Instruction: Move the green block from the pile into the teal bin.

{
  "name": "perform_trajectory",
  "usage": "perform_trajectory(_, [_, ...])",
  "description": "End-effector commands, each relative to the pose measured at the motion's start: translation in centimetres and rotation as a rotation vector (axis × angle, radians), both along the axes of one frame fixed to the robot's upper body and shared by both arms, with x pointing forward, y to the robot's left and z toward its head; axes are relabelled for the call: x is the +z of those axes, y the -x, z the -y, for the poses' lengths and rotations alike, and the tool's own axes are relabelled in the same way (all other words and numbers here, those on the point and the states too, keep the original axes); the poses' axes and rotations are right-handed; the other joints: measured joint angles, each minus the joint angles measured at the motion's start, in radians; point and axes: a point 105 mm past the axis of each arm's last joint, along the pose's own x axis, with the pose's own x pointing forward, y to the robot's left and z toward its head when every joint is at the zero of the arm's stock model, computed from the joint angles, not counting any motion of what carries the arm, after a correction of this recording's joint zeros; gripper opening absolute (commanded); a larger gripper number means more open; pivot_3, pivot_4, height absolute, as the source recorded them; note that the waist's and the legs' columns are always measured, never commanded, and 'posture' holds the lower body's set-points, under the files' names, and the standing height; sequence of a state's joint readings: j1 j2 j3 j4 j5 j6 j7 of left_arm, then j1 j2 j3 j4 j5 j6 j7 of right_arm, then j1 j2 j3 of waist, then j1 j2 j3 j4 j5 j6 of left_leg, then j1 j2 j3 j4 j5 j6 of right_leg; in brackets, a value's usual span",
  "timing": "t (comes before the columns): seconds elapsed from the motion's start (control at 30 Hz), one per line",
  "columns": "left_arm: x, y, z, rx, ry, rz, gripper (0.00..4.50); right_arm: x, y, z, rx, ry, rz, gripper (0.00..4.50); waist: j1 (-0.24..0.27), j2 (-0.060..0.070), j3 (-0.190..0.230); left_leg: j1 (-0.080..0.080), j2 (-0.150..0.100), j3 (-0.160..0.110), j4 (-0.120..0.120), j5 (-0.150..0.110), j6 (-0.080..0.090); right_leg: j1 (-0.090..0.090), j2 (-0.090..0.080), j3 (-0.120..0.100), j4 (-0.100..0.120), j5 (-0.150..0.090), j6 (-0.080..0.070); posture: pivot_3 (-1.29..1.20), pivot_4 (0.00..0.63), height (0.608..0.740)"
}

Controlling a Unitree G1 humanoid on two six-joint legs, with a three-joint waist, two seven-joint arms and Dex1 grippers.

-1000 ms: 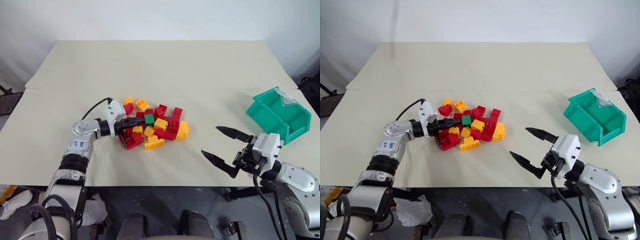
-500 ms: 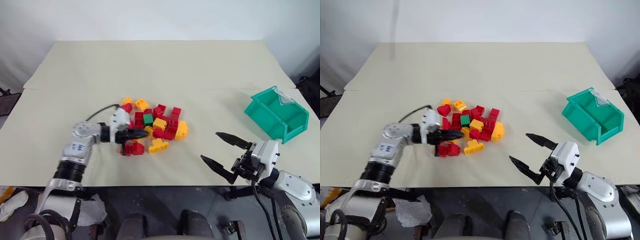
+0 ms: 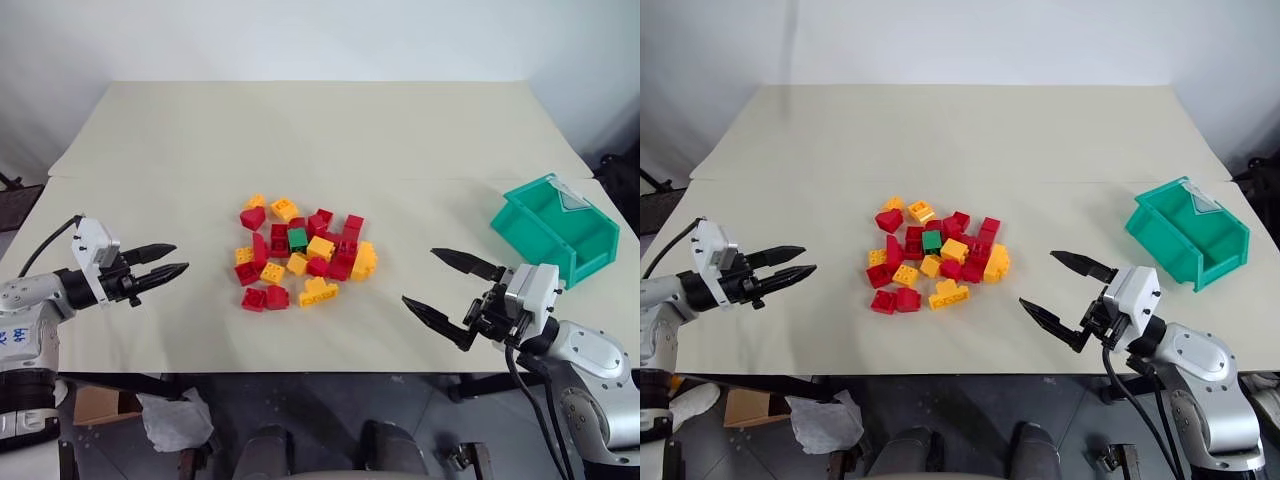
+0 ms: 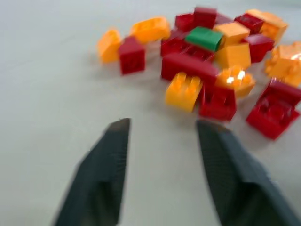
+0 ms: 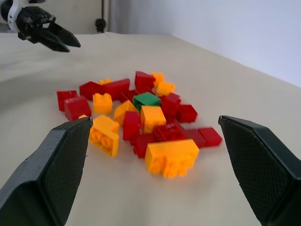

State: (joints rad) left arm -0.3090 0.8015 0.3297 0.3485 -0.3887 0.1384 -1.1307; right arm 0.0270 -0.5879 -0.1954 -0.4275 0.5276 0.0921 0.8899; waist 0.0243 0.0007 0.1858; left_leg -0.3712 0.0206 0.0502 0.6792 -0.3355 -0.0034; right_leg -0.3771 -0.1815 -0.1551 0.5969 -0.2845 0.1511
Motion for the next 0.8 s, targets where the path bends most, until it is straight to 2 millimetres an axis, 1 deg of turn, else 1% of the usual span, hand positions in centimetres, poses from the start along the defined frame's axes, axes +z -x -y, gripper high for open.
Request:
perform_trajectory(0.03, [1.2,-0.2,2.0,-0.046,0.008,0.06,3.75,0.3,0.2,-0.1,0.019,0.014,0.018,4.5,0.004,0.0,0.0,0.0,0.0,0.0,0.0,0.0,0.0,0.0,0.0,0.0,0.0,0.0,0.0,0.0,0.15,0.74])
perform_trajectory(0.1, [1.3,-0.6,4.0,-0.101,0.016,0.054,4.38,0.4,0.2,-0.1,0.021,0.015,0.018,4.5,0.005,0.0,0.0,0.0,0.0,0.0,0.0,0.0,0.0,0.0,0.0,0.0,0.0,0.0,0.0,0.0,0.15,0.74])
perform_trajectory(0.13, [1.4,-0.7,5.3,-0.155,0.007,0.049,4.44,0.5,0.2,-0.2,0.022,0.015,0.017,4.5,0.004,0.0,0.0,0.0,-0.001,0.0,0.0,0.0,0.0,0.0,0.0,0.0,0.0,0.0,0.0,0.0,0.15,0.74])
perform_trajectory(0.2, [1.7,-1.9,7.9,-0.213,-0.012,0.043,4.44,0.4,0.3,-0.1,0.021,0.02,0.01,4.5,0.004,0.0,0.0,0.0,0.0,0.0,0.0,0.0,0.0,0.0,0.0,0.0,0.001,0.0,0.0,0.0,0.15,0.74])
perform_trajectory(0.23, [1.9,-2.5,8.8,-0.223,-0.022,0.041,4.44,0.3,0.3,-0.1,0.021,0.023,0.006,4.5,0.004,0.0,0.0,0.0,-0.001,0.0,0.001,0.0,0.0,0.0,0.0,0.0,0.001,0.0,0.0,0.0,0.15,0.74])
perform_trajectory(0.27, [2.1,-3.4,10.0,-0.226,-0.045,0.035,4.44,0.3,0.4,-0.1,0.022,0.025,0.001,4.5,0.003,0.0,0.0,0.0,-0.001,0.0,0.001,0.0,0.0,0.0,0.0,0.0,0.001,0.0,0.0,0.0,0.15,0.74])
perform_trajectory(0.3, [2.2,-4.0,10.7,-0.227,-0.064,0.031,4.44,0.3,0.5,-0.1,0.022,0.025,-0.001,4.5,0.002,0.0,0.0,0.0,-0.001,0.001,0.001,0.0,0.0,0.0,0.0,0.0,0.001,0.0,0.0,0.0,0.15,0.74])
perform_trajectory(0.37, [2.4,-4.5,11.7,-0.239,-0.069,0.019,4.44,0.3,0.6,-0.1,0.022,0.024,-0.004,4.5,-0.002,0.0,0.0,0.0,-0.001,0.001,0.001,0.0,0.0,0.0,0.0,0.0,0.001,0.0,0.0,0.0,0.15,0.74])
perform_trajectory(0.43, [2.6,-5.1,13.5,-0.285,-0.091,-0.006,4.44,0.4,0.7,-0.2,0.027,0.03,-0.011,4.5,-0.007,0.0,0.0,0.001,-0.001,0.002,-0.001,0.0,0.0,0.0,0.0,0.001,0.001,0.0,0.0,0.0,0.15,0.74])
perform_trajectory(0.5, [2.5,-5.6,14.5,-0.302,-0.122,-0.017,4.44,0.4,0.6,-0.2,0.028,0.032,-0.013,4.5,-0.009,0.0,0.0,0.001,-0.001,0.002,-0.001,0.0,0.0,0.0,0.0,0.001,0.0,0.0,0.0,0.0,0.15,0.74])
perform_trajectory(0.6, [2.4,-7.2,16.2,-0.291,-0.159,-0.029,4.44,0.6,0.6,-0.3,0.022,0.027,-0.008,4.5,-0.001,-0.001,0.0,0.0,-0.001,0.002,0.0,0.0,0.0,0.0,0.0,0.001,0.0,0.0,0.0,0.0,0.15,0.74])
perform_trajectory(0.7, [1.8,-8.2,16.7,-0.279,-0.213,-0.039,4.44,0.7,0.8,-0.5,0.015,0.018,-0.006,4.5,0.001,-0.001,0.0,-0.001,-0.001,0.002,0.002,0.0,0.0,0.0,0.0,0.001,-0.001,0.0,0.0,0.0,0.15,0.74])
perform_trajectory(0.8, [2.0,-9.0,17.1,-0.258,-0.199,-0.025,4.44,0.7,1.0,-0.7,0.01,0.013,-0.008,4.5,0.001,-0.001,0.0,-0.001,-0.001,0.002,0.001,0.0,0.0,0.0,0.0,0.001,-0.001,0.0,0.0,0.0,0.15,0.74])
